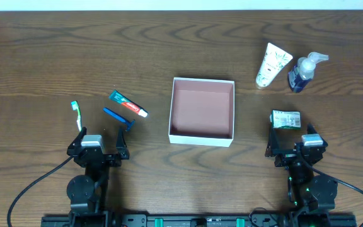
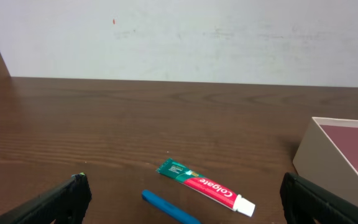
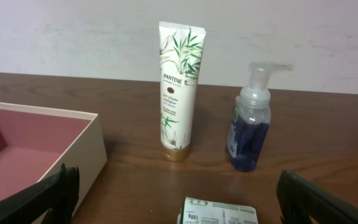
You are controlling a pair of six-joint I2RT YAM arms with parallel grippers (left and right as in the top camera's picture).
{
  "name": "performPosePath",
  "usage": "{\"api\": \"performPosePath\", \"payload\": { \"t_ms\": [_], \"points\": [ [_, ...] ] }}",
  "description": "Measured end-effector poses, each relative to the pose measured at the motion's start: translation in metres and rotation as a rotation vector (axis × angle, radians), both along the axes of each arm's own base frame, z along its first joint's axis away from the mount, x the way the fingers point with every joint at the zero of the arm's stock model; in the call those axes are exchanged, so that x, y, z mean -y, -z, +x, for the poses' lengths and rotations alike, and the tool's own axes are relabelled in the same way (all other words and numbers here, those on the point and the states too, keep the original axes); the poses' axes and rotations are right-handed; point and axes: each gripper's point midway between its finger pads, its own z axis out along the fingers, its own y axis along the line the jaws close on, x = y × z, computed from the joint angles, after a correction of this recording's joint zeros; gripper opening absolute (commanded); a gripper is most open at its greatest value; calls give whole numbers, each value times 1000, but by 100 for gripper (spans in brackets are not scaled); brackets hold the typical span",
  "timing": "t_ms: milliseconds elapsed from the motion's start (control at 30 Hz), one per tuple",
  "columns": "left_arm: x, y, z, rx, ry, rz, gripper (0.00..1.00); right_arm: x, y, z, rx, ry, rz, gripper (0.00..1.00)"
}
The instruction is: Pack container
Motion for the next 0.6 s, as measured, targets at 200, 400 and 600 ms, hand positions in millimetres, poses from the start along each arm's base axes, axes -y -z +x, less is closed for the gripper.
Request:
{"api": "performPosePath", "payload": {
  "t_ms": [200,400,600],
  "points": [
    [0,0,0,0,0,0,98,-1,-4,0,17,-5,2,99],
    [0,0,0,0,0,0,98,-23,-44,-4,175,-135,41,99],
    [0,0,0,0,0,0,98,-46,-73,-15,269,-278,62,99]
  ]
}}
